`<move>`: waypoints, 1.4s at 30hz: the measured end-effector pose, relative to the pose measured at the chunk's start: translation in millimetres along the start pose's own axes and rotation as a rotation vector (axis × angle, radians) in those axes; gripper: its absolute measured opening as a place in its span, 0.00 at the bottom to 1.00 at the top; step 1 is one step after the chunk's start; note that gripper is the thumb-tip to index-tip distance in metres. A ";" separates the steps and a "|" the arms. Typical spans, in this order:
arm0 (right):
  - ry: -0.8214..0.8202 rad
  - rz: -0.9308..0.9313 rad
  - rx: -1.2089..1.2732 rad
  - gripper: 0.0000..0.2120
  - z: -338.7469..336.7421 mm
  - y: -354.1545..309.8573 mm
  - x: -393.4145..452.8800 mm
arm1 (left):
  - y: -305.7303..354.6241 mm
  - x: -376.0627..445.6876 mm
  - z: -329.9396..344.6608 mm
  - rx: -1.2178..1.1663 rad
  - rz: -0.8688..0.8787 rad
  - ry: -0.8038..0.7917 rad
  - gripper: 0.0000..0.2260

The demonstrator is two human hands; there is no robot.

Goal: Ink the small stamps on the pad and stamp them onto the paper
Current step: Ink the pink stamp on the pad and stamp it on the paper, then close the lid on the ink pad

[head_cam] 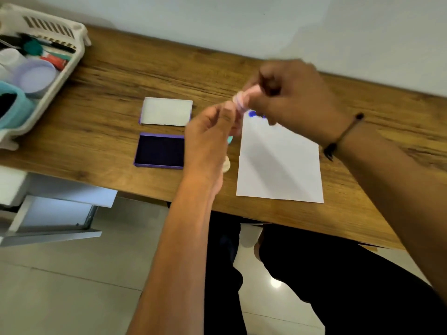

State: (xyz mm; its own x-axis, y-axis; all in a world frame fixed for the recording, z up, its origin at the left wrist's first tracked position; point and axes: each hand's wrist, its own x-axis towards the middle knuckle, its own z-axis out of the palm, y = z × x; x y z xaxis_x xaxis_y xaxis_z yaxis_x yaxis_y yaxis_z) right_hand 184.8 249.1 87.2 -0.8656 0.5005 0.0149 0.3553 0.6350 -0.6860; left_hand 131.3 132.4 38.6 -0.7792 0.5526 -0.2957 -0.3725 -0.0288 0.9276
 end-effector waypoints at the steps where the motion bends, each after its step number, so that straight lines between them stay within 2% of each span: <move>1: 0.030 -0.036 -0.076 0.09 5.5 -2.6 11.8 | 1.1 2.6 -6.4 0.017 0.007 0.063 0.08; 4: -0.036 -0.066 -0.331 0.09 28.7 1.1 50.1 | 1.6 7.7 -22.0 0.014 0.010 0.229 0.07; 7: -0.168 -0.062 -0.601 0.07 55.2 12.1 71.1 | 2.8 13.9 -31.1 -0.066 -0.008 0.308 0.05; 9: -0.198 -0.071 -0.679 0.07 66.6 17.5 72.9 | 2.3 16.3 -33.5 -0.097 -0.028 0.340 0.05; 15: -0.225 -0.019 -0.686 0.09 67.7 21.1 71.1 | 1.9 17.1 -36.6 -0.114 -0.055 0.341 0.06; 18: -0.070 -0.065 -0.649 0.13 59.2 9.3 68.8 | 5.5 15.6 -46.1 -0.103 -0.037 0.419 0.06; 20: -0.030 -0.136 -0.562 0.14 63.2 -5.0 72.5 | 6.9 12.6 -54.7 -0.042 -0.049 0.521 0.05; 22: -0.119 -0.172 -0.521 0.13 75.6 -21.4 82.0 | 4.7 6.8 -62.6 -0.030 -0.122 0.622 0.04; 24: -0.273 -0.146 -0.530 0.11 91.3 -33.0 94.2 | 1.3 -0.8 -66.9 -0.141 -0.242 0.689 0.04; 27: -0.521 -0.073 -0.589 0.16 112.4 -46.2 104.0 | -0.8 -12.8 -67.1 -0.281 -0.367 0.773 0.06; 29: -0.562 -0.087 -0.666 0.19 123.4 -47.4 106.4 | -1.2 -16.5 -65.6 -0.322 -0.390 0.798 0.09; 31: -0.532 -0.114 -0.739 0.25 131.1 -46.2 107.1 | 0.4 -18.4 -64.5 -0.353 -0.401 0.795 0.06; 33: -0.519 -0.084 -0.740 0.26 135.3 -44.3 106.8 | 1.1 -18.3 -64.3 -0.360 -0.388 0.804 0.07; 35: -0.512 -0.055 -0.679 0.22 135.2 -44.6 107.2 | 0.6 -16.1 -66.7 -0.342 -0.363 0.811 0.12; 37: -0.463 -0.077 -0.565 0.12 130.6 -46.1 106.7 | 4.5 -13.0 -72.6 -0.309 -0.316 0.796 0.11; 38: -0.402 -0.097 -0.490 0.08 125.8 -47.8 103.9 | 7.6 -10.9 -77.1 -0.284 -0.293 0.773 0.09; 40: -0.228 -0.149 -0.363 0.08 113.8 -53.1 91.9 | 16.6 -5.4 -88.3 -0.231 -0.257 0.681 0.06; 42: -0.069 -0.317 -0.343 0.08 105.7 -59.6 72.6 | 24.5 -0.7 -101.3 -0.216 -0.241 0.560 0.09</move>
State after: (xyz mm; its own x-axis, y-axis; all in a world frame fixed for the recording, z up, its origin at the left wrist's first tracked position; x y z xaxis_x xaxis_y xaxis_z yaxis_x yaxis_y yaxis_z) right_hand 63.5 185.3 52.3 -0.9675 0.2178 0.1281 0.1560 0.9138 -0.3751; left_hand 71.6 46.9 38.5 -0.7846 0.0477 -0.6181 -0.6170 -0.1575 0.7710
